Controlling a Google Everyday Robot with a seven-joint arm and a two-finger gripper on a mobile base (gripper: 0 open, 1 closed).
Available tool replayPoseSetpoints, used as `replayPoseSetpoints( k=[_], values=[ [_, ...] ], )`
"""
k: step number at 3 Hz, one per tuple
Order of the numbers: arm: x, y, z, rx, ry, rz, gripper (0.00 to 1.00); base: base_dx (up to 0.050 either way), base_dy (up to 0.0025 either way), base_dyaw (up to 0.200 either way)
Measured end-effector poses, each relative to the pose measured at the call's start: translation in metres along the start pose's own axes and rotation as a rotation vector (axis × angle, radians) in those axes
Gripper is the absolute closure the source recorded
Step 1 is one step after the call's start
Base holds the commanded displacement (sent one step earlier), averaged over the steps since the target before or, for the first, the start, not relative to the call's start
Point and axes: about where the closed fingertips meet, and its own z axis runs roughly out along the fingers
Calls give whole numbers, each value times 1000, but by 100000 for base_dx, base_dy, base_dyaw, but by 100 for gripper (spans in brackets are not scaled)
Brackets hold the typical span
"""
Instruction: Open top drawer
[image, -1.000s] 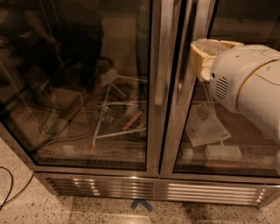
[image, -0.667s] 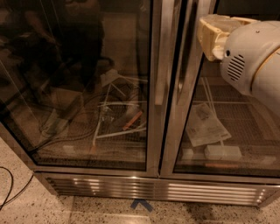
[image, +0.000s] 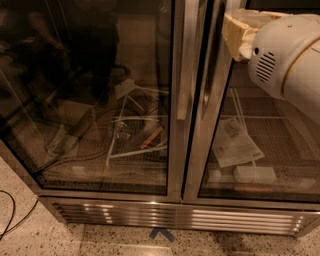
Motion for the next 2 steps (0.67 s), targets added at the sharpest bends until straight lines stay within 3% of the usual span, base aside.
replayPoseSetpoints(
  k=[2],
  values=[
    [-4,-9,34,-28,26,9,100,0,0,0]
  ],
)
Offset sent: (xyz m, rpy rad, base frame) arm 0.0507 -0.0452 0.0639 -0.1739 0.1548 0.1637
